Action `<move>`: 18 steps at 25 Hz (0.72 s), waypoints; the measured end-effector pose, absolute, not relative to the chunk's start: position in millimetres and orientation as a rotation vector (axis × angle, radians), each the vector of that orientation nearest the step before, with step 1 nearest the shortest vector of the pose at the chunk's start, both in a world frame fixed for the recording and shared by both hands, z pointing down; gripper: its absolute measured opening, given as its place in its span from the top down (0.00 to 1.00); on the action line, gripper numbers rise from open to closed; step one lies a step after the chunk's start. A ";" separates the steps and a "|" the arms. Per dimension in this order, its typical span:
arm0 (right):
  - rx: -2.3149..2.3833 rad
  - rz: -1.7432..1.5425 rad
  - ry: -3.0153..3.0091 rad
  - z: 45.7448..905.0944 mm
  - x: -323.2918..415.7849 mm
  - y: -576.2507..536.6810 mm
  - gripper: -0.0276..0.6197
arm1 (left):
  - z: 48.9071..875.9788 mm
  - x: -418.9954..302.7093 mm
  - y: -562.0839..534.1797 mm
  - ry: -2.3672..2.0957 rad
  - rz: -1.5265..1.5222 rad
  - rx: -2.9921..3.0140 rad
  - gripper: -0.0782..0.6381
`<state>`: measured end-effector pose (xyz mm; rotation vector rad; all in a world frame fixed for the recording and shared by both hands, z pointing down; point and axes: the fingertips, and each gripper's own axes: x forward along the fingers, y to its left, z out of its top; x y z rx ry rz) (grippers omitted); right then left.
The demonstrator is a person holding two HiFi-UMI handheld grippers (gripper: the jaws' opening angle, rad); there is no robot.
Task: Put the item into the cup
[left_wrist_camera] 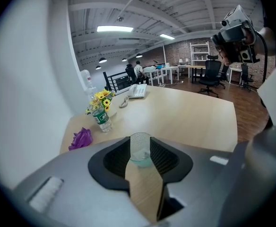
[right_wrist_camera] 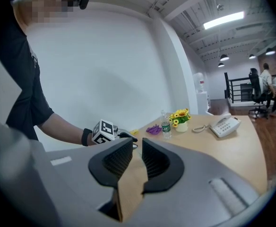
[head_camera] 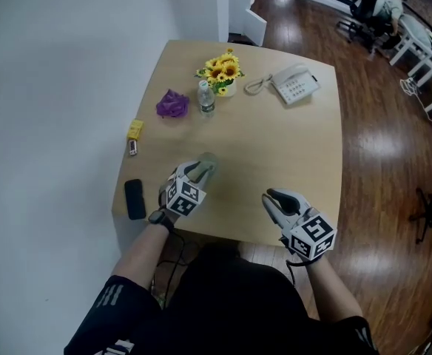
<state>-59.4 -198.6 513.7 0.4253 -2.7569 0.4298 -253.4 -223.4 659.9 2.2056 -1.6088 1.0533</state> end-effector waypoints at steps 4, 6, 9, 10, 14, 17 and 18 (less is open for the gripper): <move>0.433 0.406 -2.771 505.0 -52.8 -189.4 0.85 | 640.7 -246.4 -215.7 -1.646 1.028 2.235 0.72; 0.441 0.388 -2.792 496.1 -49.0 -182.3 0.85 | 625.6 -239.1 -206.8 -1.662 1.003 2.265 0.72; 0.455 0.358 -2.836 479.6 -42.1 -166.5 0.85 | 593.6 -225.4 -184.0 -1.691 0.951 2.325 0.72; 0.456 0.347 -2.851 473.6 -38.2 -159.4 0.85 | 581.7 -219.3 -173.9 -1.702 0.924 2.345 0.72; 0.460 0.311 -2.898 454.7 -16.6 -120.3 0.85 | 539.0 -189.5 -119.0 -1.725 0.807 2.427 0.71; 0.466 0.300 -2.915 450.0 1.9 -84.1 0.85 | 522.3 -166.4 -68.7 -1.707 0.809 2.478 0.70; 0.471 0.296 -2.916 449.6 7.9 -72.8 0.85 | 521.0 -159.1 -52.2 -1.693 0.813 2.487 0.70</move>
